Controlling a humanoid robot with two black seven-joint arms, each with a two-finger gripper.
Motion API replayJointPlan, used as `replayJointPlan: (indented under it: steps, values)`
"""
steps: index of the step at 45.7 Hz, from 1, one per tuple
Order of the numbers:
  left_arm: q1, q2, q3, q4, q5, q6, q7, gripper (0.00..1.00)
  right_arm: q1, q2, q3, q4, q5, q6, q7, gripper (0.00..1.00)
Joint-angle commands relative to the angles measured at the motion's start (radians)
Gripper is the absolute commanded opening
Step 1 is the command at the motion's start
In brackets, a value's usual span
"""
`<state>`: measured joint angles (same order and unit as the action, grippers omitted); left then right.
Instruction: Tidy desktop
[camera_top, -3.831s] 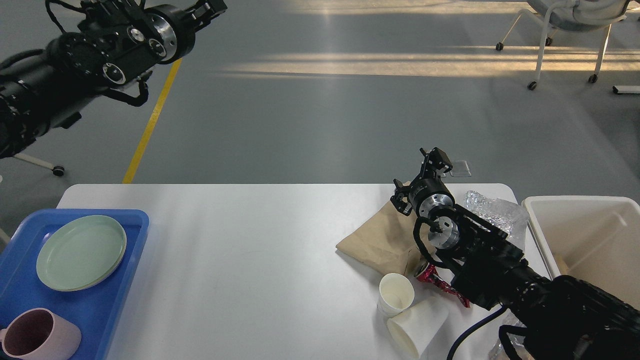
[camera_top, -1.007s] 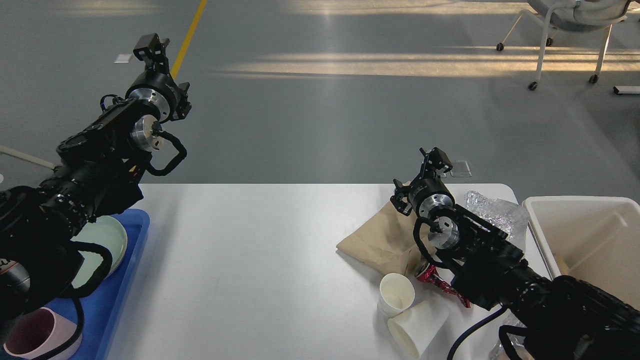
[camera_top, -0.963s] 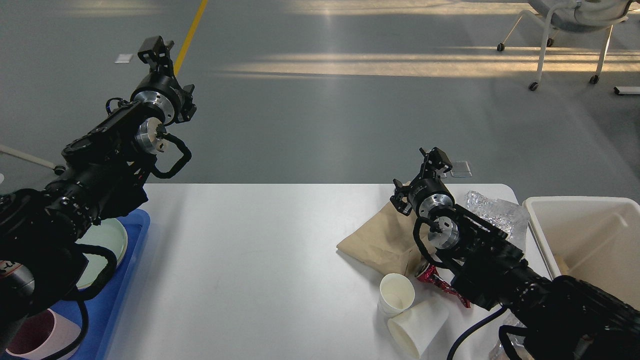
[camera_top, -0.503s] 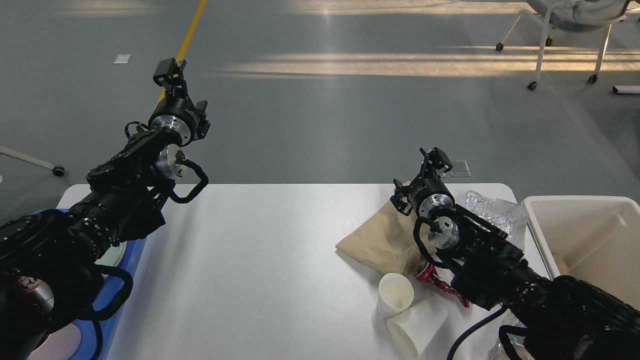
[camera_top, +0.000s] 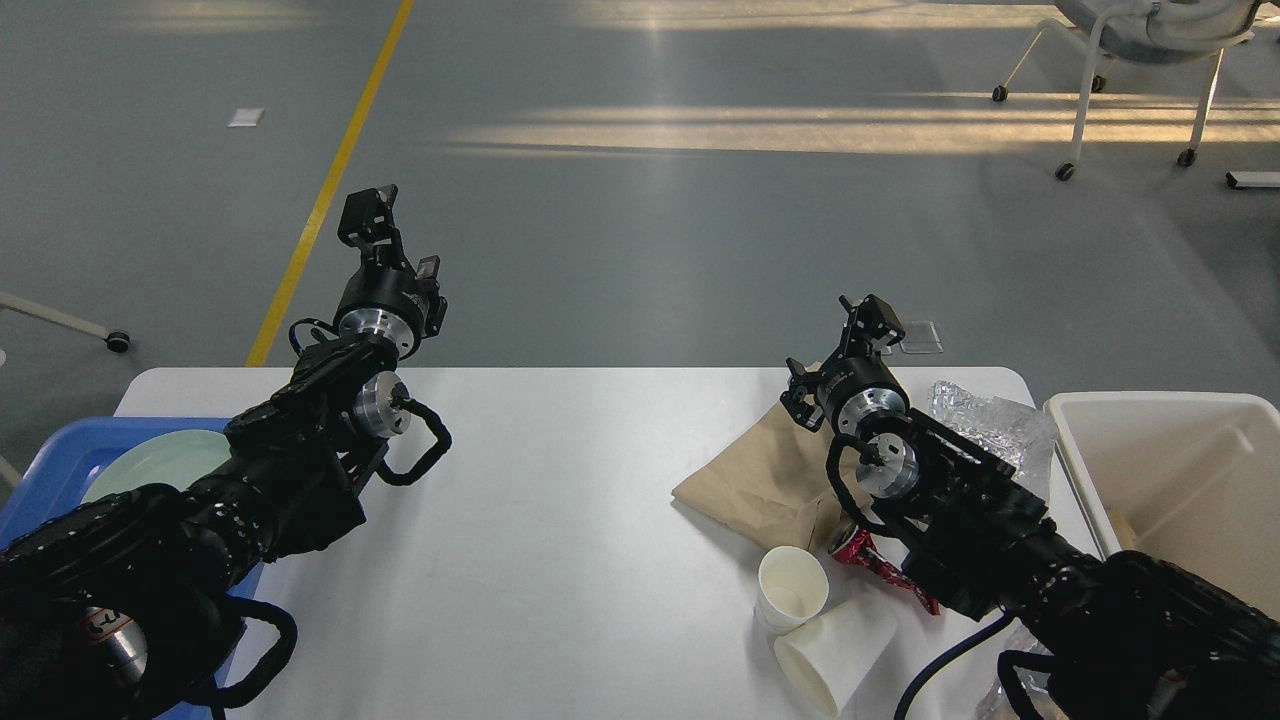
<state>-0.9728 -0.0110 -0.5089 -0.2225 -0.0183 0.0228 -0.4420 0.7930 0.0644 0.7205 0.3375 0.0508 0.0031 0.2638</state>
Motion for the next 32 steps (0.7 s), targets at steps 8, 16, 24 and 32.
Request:
replayJointPlan:
  steps: [8, 16, 24, 32]
  values:
    - [0.028, -0.017, 0.000, -0.001, 0.000, 0.000, 0.000, 0.98, 0.000, 0.000, 0.000, 0.000, 0.000, 0.000, 0.000, 1.00]
    - [0.042, -0.027, 0.016, -0.008, 0.003, 0.000, -0.038, 0.98, 0.000, 0.000, -0.001, 0.000, 0.000, 0.000, 0.000, 1.00]
    - [0.060, -0.029, 0.017, -0.014, 0.008, -0.001, -0.104, 0.98, 0.000, 0.000, 0.000, 0.000, 0.001, 0.000, 0.000, 1.00]
    - [0.071, -0.029, 0.016, -0.014, 0.009, -0.001, -0.185, 0.98, 0.000, 0.000, -0.001, 0.000, 0.000, 0.000, 0.000, 1.00]
